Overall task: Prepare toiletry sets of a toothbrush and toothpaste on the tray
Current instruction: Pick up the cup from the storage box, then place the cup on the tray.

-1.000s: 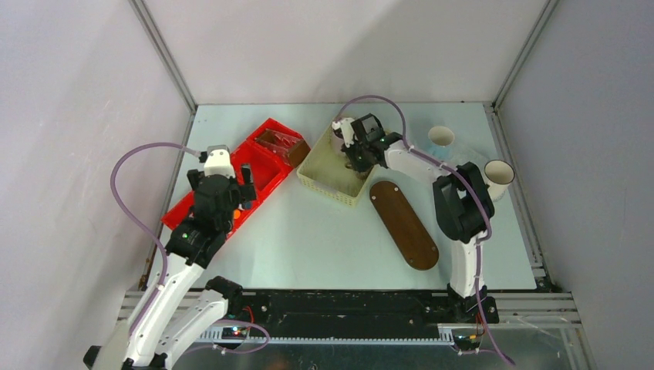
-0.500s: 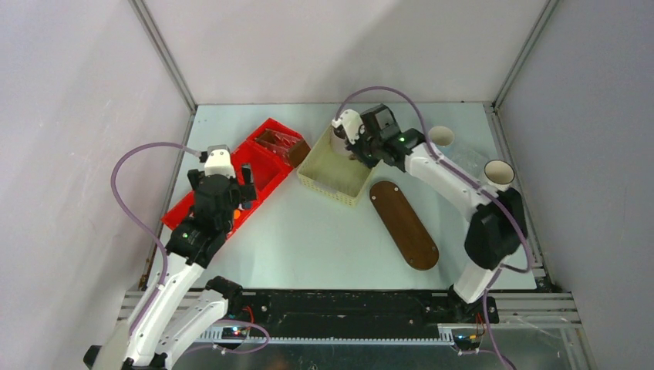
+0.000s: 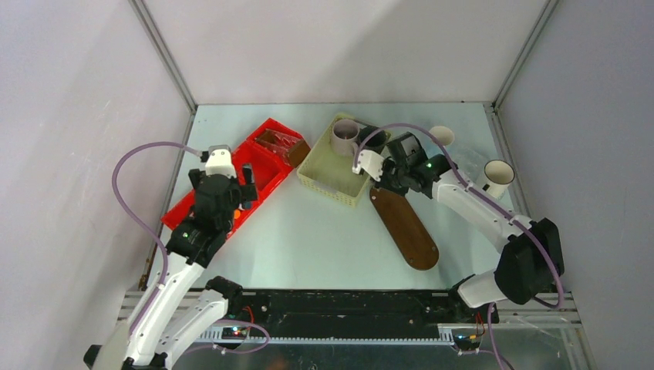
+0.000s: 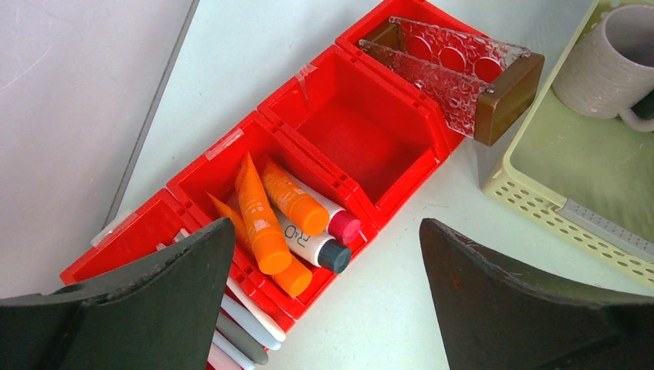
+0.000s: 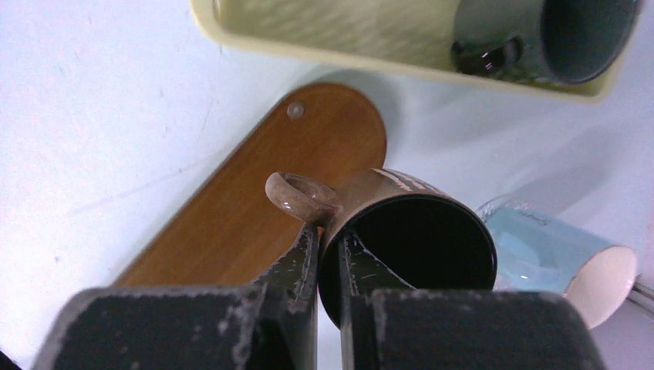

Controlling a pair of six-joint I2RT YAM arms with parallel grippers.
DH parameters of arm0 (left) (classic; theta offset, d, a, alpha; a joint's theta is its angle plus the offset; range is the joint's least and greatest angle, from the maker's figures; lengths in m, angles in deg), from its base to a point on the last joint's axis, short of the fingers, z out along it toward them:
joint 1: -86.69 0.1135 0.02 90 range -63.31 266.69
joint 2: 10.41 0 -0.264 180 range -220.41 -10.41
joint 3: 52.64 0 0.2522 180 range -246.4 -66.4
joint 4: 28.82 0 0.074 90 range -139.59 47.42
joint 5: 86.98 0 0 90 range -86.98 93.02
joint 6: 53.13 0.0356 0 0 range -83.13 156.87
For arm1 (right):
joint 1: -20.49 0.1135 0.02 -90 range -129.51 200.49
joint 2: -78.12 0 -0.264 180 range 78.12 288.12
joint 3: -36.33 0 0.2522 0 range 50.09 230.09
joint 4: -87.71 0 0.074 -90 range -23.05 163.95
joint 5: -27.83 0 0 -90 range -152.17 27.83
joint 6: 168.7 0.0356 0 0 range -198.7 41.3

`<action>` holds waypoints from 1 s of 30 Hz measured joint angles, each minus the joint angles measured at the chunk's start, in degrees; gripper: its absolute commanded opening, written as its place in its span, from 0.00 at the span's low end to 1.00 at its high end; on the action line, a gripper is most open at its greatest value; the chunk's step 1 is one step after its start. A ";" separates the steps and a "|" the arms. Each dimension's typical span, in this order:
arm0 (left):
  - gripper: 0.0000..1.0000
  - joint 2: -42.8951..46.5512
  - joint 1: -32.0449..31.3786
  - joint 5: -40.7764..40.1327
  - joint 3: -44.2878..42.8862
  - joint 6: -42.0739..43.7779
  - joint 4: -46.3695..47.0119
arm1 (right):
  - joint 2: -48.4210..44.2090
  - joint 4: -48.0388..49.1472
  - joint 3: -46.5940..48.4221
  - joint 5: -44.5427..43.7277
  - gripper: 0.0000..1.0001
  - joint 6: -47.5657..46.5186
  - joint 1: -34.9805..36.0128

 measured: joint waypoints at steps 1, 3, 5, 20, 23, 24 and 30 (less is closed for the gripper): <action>0.97 -0.09 0.00 0.00 0.02 0.00 0.00 | -0.04 -0.15 -0.94 0.33 0.00 -1.14 -0.55; 0.97 -0.26 0.00 0.00 0.11 0.00 0.07 | 0.02 -0.24 -2.60 1.18 0.00 -3.26 -1.66; 0.97 -0.28 0.00 0.00 0.61 0.00 0.28 | 0.35 -0.39 -3.37 2.38 0.00 -4.72 -2.73; 0.97 -0.55 0.00 0.09 0.98 0.04 0.42 | 4.48 0.00 -3.85 13.40 0.03 -8.57 -5.77; 0.97 -0.55 0.00 0.17 0.98 0.28 0.42 | 4.50 0.33 -4.24 14.69 0.04 -8.79 -6.23; 0.97 -0.55 0.00 0.17 0.98 0.39 0.42 | 4.59 0.35 -4.37 15.10 0.04 -8.81 -6.36; 0.97 -0.55 0.00 0.20 0.98 0.42 0.42 | 6.03 0.46 -4.61 16.83 0.08 -9.27 -6.84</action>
